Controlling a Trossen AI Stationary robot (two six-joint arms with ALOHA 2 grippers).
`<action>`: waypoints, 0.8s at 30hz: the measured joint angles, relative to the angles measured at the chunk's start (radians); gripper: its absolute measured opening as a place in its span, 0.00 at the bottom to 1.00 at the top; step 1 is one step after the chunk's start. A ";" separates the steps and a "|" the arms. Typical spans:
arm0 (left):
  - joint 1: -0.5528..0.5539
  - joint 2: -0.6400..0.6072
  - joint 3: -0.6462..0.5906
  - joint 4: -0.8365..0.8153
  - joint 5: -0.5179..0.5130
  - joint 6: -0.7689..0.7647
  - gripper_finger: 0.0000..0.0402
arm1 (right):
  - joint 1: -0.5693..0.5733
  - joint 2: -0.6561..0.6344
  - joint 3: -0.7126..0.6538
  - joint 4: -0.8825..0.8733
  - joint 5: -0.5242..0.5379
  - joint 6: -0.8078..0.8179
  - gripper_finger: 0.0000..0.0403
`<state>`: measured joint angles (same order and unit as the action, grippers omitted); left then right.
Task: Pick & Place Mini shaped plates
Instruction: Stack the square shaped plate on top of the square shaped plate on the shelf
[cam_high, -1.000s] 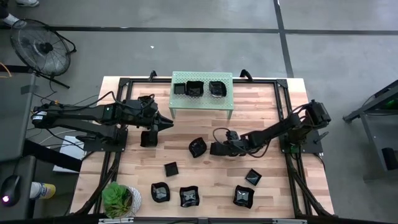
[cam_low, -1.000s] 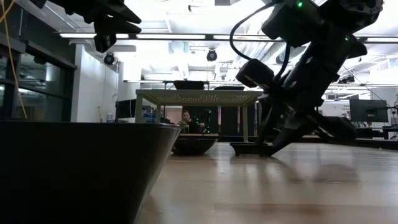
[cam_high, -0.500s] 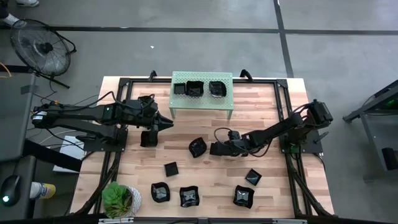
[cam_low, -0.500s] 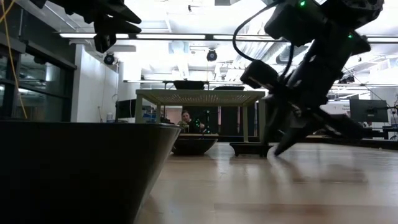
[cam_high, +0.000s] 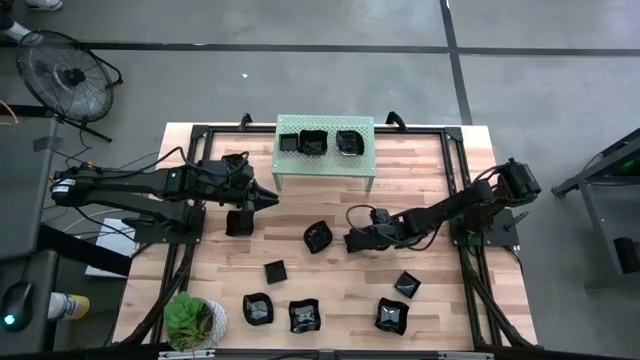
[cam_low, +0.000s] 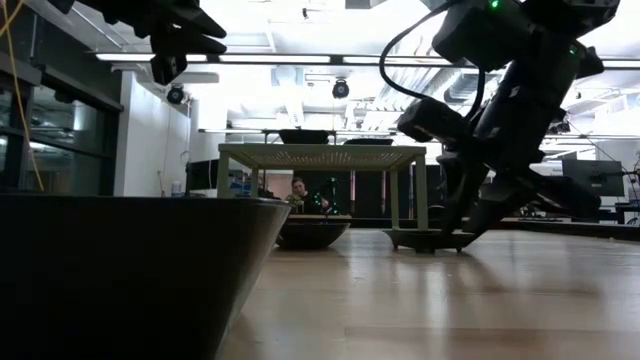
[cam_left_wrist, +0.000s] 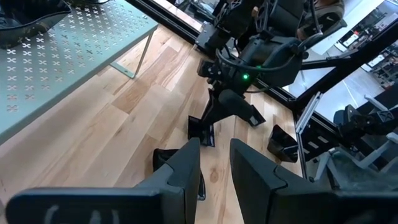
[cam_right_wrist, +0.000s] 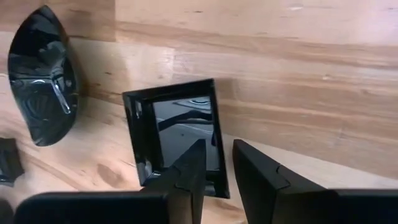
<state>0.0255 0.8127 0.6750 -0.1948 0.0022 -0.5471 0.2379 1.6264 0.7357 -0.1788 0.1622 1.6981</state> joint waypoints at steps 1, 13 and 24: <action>0.000 0.000 0.000 -0.003 0.000 0.000 0.21 | 0.000 0.000 0.000 -0.003 0.001 0.000 0.18; 0.000 0.000 0.000 -0.009 0.008 -0.001 0.21 | 0.000 -0.001 0.000 -0.005 0.003 -0.010 0.04; 0.000 0.000 0.000 -0.009 0.008 -0.001 0.21 | 0.000 -0.003 0.002 0.021 0.015 -0.030 0.00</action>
<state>0.0257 0.8127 0.6750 -0.2043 0.0097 -0.5480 0.2379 1.6230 0.7376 -0.1583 0.1769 1.6685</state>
